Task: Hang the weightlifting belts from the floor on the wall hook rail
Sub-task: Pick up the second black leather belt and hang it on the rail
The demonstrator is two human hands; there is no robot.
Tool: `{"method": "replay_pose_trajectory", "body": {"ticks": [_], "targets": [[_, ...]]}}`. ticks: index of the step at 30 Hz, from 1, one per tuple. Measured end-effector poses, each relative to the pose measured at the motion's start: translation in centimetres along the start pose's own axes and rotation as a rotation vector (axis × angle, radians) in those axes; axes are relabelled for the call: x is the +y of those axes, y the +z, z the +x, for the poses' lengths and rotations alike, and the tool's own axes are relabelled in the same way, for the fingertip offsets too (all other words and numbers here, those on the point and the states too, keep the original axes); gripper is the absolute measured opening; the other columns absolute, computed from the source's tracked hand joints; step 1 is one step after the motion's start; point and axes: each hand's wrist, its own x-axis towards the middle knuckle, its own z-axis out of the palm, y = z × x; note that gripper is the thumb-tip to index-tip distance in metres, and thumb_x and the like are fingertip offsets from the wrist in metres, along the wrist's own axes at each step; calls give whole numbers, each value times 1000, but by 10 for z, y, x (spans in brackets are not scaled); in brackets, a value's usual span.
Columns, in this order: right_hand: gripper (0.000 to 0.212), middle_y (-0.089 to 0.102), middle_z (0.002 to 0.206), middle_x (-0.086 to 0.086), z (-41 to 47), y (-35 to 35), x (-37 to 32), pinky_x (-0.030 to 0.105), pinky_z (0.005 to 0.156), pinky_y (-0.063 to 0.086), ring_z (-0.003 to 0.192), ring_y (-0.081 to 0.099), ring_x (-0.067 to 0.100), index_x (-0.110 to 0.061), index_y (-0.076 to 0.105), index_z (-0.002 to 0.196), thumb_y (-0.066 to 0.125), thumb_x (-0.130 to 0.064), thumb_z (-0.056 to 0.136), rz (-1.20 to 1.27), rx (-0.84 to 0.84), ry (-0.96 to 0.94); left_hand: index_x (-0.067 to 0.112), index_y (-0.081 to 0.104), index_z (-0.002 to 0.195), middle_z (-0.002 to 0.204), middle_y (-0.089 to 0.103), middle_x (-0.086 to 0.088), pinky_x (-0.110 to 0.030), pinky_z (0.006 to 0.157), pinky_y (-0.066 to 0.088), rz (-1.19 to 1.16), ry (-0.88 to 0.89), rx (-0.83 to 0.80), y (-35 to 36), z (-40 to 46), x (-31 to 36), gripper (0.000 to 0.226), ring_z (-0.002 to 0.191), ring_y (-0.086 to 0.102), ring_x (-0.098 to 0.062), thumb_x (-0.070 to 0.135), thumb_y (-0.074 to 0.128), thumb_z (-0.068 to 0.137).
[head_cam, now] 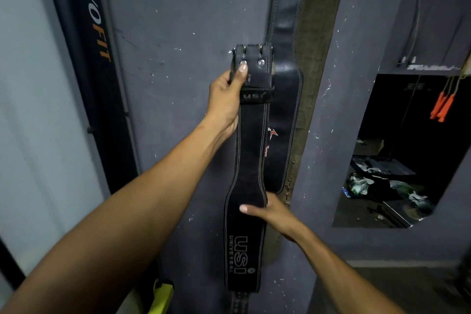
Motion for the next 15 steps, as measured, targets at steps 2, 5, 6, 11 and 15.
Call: {"method": "replay_pose_trajectory", "body": {"ticks": [2,5,6,11,15], "targets": [[36,76,125,-4,-4,1,19,20,96,57,114,72,7,-27,66,128,76,-19,94,-44,2,54,-5,62,121,112,63,-29,-64,103,48,-5,18,-16,2,4,9,34,101,61,-35,24,59,104],[29,78,122,-3,-5,3,31,27,99,58,113,74,10,-25,70,124,75,-22,96,-71,55,62,-12,59,127,114,64,-31,-64,103,50,-4,8,-15,0,4,5,40,101,63,-36,22,57,106],[29,78,121,-3,-6,4,33,25,97,58,112,74,10,-24,70,124,75,-22,96,-73,59,62,-13,59,127,115,64,-31,-65,104,49,-4,-3,-11,-1,3,2,41,102,63,-37,22,57,105],[42,77,121,-6,-15,7,59,22,97,57,113,73,6,-18,67,131,79,-15,91,-101,21,144,-7,64,121,115,66,-30,-64,106,49,-31,-32,-5,-9,-1,-7,33,96,68,-34,21,58,105],[45,76,124,-4,-20,6,80,35,109,54,115,72,6,-13,66,133,81,-18,90,-197,16,203,-9,64,122,113,68,-28,-63,106,49,-57,-35,-18,-12,4,-8,36,92,70,-31,22,59,104]]}}
